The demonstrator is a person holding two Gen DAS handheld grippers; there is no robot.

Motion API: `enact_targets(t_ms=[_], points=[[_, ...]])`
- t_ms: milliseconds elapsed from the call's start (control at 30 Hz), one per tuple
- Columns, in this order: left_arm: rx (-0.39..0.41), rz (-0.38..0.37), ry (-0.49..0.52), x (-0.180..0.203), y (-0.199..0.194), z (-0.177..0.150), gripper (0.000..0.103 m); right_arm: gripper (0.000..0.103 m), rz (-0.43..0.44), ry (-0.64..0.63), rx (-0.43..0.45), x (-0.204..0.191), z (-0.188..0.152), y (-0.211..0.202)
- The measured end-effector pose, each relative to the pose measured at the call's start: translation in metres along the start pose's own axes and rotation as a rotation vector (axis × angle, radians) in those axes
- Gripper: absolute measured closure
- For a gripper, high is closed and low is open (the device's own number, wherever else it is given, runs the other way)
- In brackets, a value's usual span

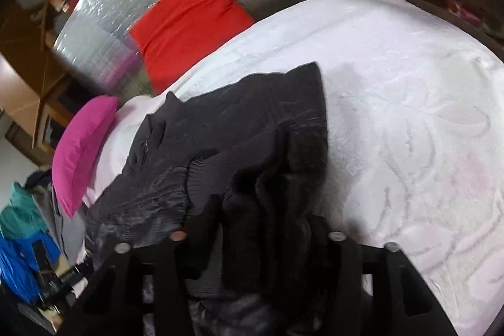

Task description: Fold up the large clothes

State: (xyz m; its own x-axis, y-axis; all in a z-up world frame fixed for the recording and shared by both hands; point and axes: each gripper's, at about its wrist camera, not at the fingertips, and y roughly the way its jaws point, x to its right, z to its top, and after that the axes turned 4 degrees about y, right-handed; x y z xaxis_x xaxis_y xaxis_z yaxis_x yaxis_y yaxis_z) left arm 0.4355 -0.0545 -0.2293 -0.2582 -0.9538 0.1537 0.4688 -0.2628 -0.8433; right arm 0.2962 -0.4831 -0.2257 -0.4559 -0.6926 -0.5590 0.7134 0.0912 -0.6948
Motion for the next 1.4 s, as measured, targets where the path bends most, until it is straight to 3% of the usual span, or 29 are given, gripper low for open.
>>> enact_targets(t_ms=[67,200,333,500,600,667,767,867,967,1067,1167,1400], points=[[0.033,-0.007,-0.005,-0.001,-0.013,0.000,0.039,0.038,0.032,0.006,0.029,0.000,0.002,-0.015],[0.085,0.001,0.009,-0.003,-0.043,-0.002,0.039,0.037,0.051,-0.004,0.058,0.004,0.000,-0.042],[0.163,0.076,0.095,0.001,-0.079,-0.022,0.039,0.037,0.051,-0.016,0.082,0.008,-0.007,-0.067],[0.321,0.235,0.290,0.011,-0.133,-0.082,0.027,0.037,0.105,-0.067,0.161,0.009,-0.024,-0.116],[0.389,0.286,0.382,0.017,-0.161,-0.116,0.022,0.035,0.143,-0.100,0.219,0.010,-0.042,-0.152],[0.421,0.278,0.380,0.014,-0.186,-0.148,0.014,0.031,0.184,-0.148,0.269,0.009,-0.064,-0.183],[0.415,0.218,0.339,0.013,-0.211,-0.180,0.011,0.030,0.220,-0.195,0.292,0.013,-0.094,-0.215],[0.365,0.141,0.296,0.009,-0.223,-0.216,0.010,0.030,0.239,-0.173,0.240,0.029,-0.124,-0.232],[0.297,0.171,0.293,0.010,-0.222,-0.243,0.010,0.030,0.221,-0.158,0.158,0.045,-0.153,-0.244],[0.223,0.138,0.273,0.006,-0.221,-0.260,0.010,0.030,0.207,-0.159,0.088,0.059,-0.180,-0.250],[0.193,0.160,0.235,0.000,-0.224,-0.268,0.010,0.030,0.187,-0.105,-0.008,0.076,-0.200,-0.243],[0.040,0.162,0.185,-0.006,-0.212,-0.277,0.010,0.030,0.152,-0.067,-0.089,0.081,-0.219,-0.220]])
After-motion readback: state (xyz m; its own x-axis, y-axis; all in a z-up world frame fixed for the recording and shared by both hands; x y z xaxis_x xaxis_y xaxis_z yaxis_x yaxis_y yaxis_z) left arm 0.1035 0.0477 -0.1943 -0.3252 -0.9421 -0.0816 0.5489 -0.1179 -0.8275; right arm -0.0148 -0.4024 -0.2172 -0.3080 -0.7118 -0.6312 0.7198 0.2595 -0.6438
